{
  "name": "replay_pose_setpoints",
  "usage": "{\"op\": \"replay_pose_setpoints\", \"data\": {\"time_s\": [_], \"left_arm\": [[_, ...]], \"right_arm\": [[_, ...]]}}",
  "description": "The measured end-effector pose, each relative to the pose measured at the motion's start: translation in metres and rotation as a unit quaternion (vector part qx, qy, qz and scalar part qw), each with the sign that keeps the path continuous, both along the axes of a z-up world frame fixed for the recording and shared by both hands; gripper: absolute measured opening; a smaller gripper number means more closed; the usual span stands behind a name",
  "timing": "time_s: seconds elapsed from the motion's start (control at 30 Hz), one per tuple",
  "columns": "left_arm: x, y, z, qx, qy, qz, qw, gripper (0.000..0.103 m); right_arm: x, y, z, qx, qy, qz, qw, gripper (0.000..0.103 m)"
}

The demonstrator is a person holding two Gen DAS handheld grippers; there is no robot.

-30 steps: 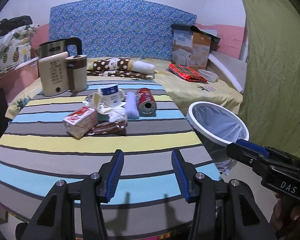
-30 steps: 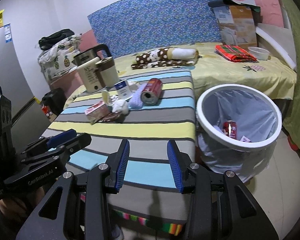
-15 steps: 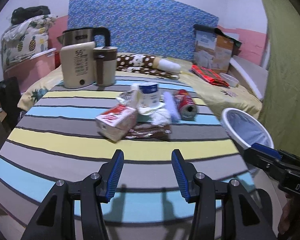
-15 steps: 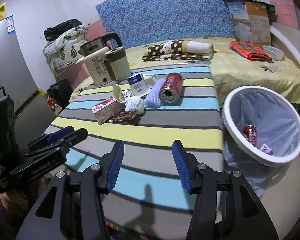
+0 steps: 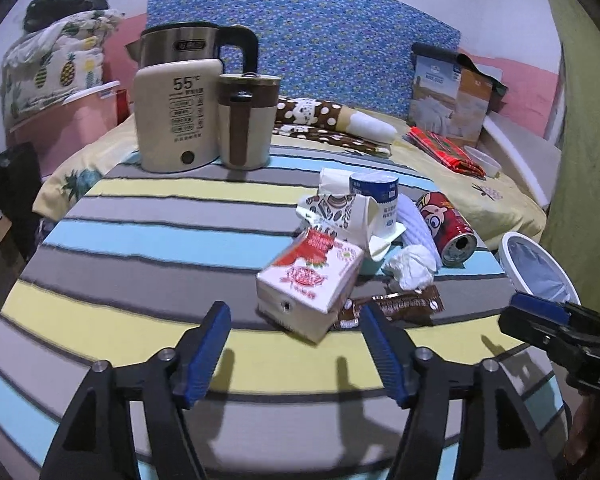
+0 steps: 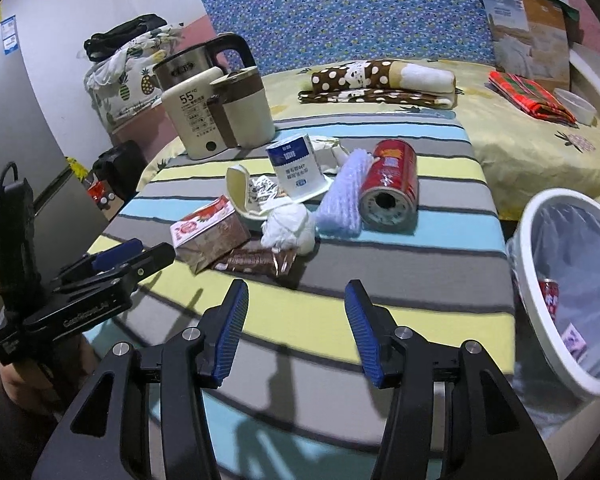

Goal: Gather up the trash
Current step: 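Reach the left tool toward the red-white juice carton while the right tool reaches the crumpled tissue, then close the left tool on the juice carton while the right tool closes on the white tissue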

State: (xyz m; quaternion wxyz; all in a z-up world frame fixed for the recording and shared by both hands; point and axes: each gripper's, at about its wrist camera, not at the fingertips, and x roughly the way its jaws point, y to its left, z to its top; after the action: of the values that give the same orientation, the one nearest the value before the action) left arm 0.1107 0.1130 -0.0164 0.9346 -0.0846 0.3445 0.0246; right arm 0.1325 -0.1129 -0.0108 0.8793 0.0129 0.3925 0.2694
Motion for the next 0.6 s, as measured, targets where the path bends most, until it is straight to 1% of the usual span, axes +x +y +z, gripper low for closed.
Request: {"op": "replay_pose_setpoints", "data": {"time_s": [0.27,0.33,0.4,0.47,0.6], "left_arm": [[0.026,0.000,-0.010,0.015,0.021,-0.032,0.9992,0.069],[0.031,0.001,-0.013,0.013,0.027,-0.035,0.9989,0.069],[0.035,0.004,-0.016,0.000,0.036,-0.043,0.9985,0.069],[0.040,0.007,-0.018,-0.005,0.043,-0.047,0.9980,0.069],[0.051,0.010,-0.026,-0.016,0.066,-0.052,0.9963,0.069]], "right_arm": [[0.024,0.023,-0.009,-0.019,0.008,0.013,1.000,0.053],[0.028,0.028,-0.013,-0.024,0.010,0.017,1.000,0.053],[0.033,0.030,-0.016,-0.028,0.011,0.019,0.999,0.053],[0.037,0.032,-0.019,-0.032,0.013,0.021,0.999,0.053],[0.044,0.036,-0.023,-0.038,0.015,0.024,0.999,0.053]]}}
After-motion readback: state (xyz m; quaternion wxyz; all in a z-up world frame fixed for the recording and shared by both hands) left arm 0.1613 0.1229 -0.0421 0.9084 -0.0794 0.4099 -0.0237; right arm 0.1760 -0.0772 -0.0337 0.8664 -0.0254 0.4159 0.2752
